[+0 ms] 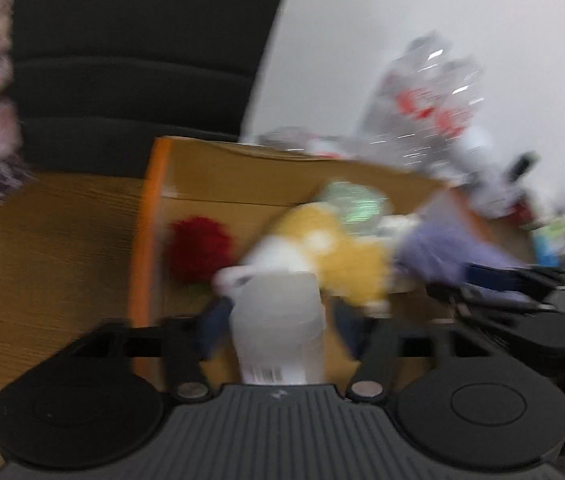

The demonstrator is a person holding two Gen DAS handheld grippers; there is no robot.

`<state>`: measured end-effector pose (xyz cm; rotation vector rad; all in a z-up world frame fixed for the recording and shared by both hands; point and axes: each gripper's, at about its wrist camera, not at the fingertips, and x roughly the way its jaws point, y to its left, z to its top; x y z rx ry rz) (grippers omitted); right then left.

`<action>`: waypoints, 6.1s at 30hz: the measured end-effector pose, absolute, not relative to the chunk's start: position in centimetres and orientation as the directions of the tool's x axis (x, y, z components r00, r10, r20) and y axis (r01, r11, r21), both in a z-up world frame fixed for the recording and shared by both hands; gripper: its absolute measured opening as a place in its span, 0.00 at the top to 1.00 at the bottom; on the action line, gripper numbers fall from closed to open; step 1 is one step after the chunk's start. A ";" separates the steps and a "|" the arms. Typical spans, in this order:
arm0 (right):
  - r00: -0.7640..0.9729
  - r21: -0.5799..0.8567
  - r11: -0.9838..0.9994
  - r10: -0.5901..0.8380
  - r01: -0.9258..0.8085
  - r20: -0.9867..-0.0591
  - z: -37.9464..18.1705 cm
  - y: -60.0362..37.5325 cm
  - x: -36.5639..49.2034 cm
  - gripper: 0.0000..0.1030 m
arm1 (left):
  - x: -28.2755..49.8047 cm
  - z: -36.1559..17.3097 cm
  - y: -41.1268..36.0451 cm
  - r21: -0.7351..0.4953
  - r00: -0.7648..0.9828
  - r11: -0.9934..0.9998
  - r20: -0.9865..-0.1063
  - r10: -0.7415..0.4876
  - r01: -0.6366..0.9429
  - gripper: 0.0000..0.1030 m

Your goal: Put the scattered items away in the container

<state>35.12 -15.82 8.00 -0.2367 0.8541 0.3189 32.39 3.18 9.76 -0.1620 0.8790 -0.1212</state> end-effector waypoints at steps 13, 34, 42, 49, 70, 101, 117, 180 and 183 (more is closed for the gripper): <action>0.483 0.336 0.927 0.373 -0.166 -0.792 14.1 -23.3 34.6 0.25 | 29.3 16.4 5.1 -0.237 0.701 0.971 -0.695 -0.161 -0.011 0.00; 0.771 0.086 0.955 0.280 -0.283 -0.572 7.9 -24.6 8.0 0.07 | 3.5 6.9 -0.8 -0.055 0.781 0.998 -0.624 -0.005 -0.037 0.00; 0.726 0.059 0.958 0.252 -0.280 -0.640 3.5 -24.2 4.9 0.06 | -0.1 3.2 -1.7 -0.035 0.765 0.999 -0.643 -0.031 0.010 0.00; 0.732 0.013 0.958 0.227 -0.286 -0.643 2.3 -23.5 4.8 0.03 | 0.7 2.2 -1.8 0.004 0.760 1.000 -0.650 0.007 -0.007 0.00; 0.725 0.020 0.956 0.236 -0.292 -0.647 2.2 -23.4 4.9 0.00 | 1.4 2.2 -2.2 0.010 0.758 1.000 -0.652 0.010 -0.004 0.00; 0.727 0.019 0.956 0.234 -0.291 -0.646 2.1 -23.5 4.8 0.00 | 1.4 2.2 -2.2 0.008 0.759 1.000 -0.652 0.010 -0.006 0.00; 0.709 0.072 0.930 0.324 -0.361 -0.626 4.4 -23.9 7.9 0.12 | 6.1 5.6 -1.4 0.032 0.807 0.991 -0.585 -0.086 0.128 0.00; 0.692 0.206 0.932 0.360 -0.299 -0.626 9.4 -21.2 33.6 0.58 | 25.1 10.5 1.4 -0.280 0.771 0.945 -0.559 -0.305 0.171 0.12; 0.707 0.261 0.927 0.375 -0.270 -0.600 9.3 -22.4 32.7 0.44 | 24.1 11.0 2.5 -0.283 0.778 0.951 -0.568 -0.270 0.123 0.09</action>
